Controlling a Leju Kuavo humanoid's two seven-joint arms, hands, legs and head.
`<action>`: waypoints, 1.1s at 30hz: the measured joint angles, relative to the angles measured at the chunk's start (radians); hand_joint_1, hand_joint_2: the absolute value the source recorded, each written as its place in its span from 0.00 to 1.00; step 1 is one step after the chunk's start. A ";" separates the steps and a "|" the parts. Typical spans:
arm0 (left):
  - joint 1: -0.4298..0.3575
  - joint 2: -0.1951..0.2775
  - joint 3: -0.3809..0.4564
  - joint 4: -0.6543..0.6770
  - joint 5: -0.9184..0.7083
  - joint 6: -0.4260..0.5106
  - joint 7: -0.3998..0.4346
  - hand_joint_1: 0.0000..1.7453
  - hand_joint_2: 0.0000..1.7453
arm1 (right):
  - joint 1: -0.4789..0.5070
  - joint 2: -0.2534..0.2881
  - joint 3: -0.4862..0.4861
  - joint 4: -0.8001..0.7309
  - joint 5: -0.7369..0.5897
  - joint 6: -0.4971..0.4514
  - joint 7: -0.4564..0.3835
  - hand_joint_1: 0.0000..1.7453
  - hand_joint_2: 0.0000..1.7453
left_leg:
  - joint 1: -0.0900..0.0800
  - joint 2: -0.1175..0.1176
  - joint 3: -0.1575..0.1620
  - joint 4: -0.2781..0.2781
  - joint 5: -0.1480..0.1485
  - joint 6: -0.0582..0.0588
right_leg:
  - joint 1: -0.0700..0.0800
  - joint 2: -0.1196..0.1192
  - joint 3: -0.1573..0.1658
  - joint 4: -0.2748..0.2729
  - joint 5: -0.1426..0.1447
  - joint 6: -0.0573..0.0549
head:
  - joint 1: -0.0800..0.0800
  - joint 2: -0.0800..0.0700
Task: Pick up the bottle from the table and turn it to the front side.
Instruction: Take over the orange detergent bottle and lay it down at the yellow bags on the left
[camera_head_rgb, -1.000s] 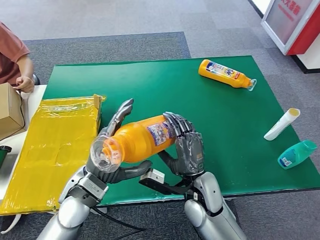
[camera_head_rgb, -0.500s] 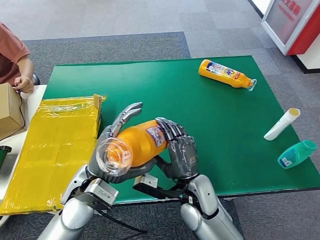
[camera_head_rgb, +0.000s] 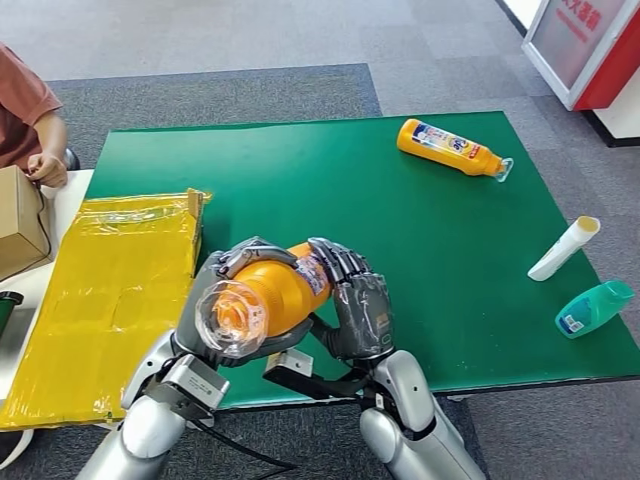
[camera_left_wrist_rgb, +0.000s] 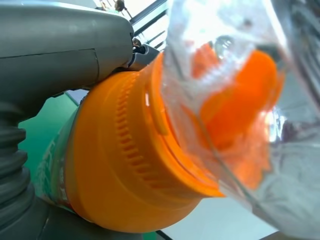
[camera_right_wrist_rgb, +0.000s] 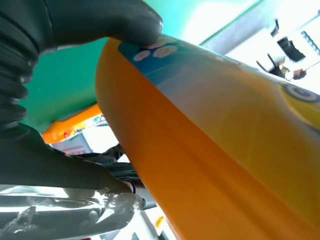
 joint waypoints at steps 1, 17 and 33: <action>0.004 0.000 0.001 -0.002 0.008 0.001 -0.002 1.00 1.00 | 0.001 0.000 0.000 0.000 -0.005 0.000 0.001 0.00 1.00 | 0.000 0.000 0.000 0.000 0.000 0.000 | 0.000 0.000 0.000 0.000 0.000 0.000 | 0.000 0.000; 0.153 -0.004 0.134 -0.097 -0.095 0.247 -0.044 1.00 1.00 | 0.063 0.000 -0.132 -0.075 -0.224 0.052 -0.020 0.00 1.00 | 0.000 0.000 0.000 0.000 0.000 0.000 | 0.000 0.000 0.000 0.000 0.000 0.000 | 0.000 0.000; 0.268 -0.011 0.273 -0.116 -1.024 0.625 0.220 1.00 1.00 | 0.091 0.000 -0.287 -0.273 -0.326 0.054 -0.059 0.00 1.00 | 0.000 0.000 0.000 0.000 0.000 0.000 | 0.000 0.000 0.000 0.000 0.000 0.000 | 0.000 0.000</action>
